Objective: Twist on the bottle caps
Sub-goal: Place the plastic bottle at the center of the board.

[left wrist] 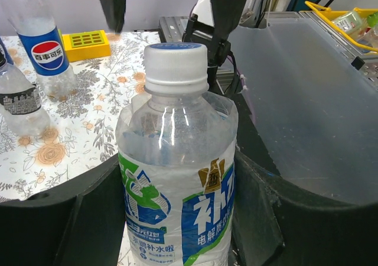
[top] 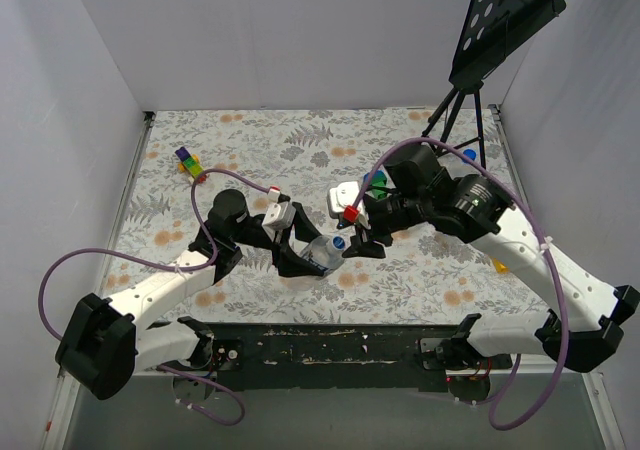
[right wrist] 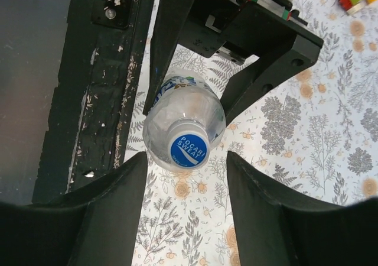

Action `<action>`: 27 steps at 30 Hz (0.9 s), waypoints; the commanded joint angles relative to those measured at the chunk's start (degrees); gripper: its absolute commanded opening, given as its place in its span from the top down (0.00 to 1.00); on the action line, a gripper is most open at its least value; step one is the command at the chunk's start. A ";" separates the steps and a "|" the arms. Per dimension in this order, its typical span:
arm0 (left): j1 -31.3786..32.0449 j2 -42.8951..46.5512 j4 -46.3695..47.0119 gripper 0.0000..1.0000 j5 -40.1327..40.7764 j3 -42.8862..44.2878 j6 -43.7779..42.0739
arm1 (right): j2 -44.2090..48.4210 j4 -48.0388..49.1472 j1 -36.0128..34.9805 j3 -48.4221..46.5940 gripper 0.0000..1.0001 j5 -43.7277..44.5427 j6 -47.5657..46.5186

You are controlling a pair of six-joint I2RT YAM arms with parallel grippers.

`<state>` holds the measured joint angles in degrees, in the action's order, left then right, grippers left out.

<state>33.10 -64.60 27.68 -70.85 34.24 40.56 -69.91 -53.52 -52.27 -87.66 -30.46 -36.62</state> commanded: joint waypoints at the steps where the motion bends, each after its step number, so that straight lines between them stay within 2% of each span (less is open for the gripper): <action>1: -0.32 0.44 0.88 1.00 -2.19 2.15 0.49 | -1.89 -0.98 -0.20 -2.69 0.39 -2.85 -3.02; 7: -0.32 0.70 0.97 1.00 -2.19 2.24 0.66 | -3.48 -0.71 -0.20 -2.43 0.43 -3.82 -3.37; 12: -0.32 1.05 0.53 1.00 -1.75 2.24 0.23 | -4.62 -0.97 -0.20 -2.17 0.58 -4.52 -3.02; 17: -0.32 1.75 -1.13 1.00 0.27 2.24 -1.96 | -5.76 -1.42 -0.20 -1.99 0.78 -4.70 -0.48; 19: -0.32 2.45 -2.80 1.00 3.59 2.15 -4.77 | -5.68 -0.11 -0.20 -1.03 0.90 -4.17 2.33; 21: -0.32 3.51 -3.68 1.00 7.46 1.54 -6.97 | -5.50 1.92 -0.20 -0.06 0.99 -2.34 7.15; 27: 0.56 8.16 -4.22 1.00 26.35 -1.36 -14.26 | -6.29 7.02 -0.20 3.45 0.99 6.19 23.50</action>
<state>32.88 -60.42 21.47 -60.73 33.23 32.93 -75.00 -50.24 -51.75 -86.98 -27.66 -26.83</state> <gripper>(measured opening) 0.605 0.384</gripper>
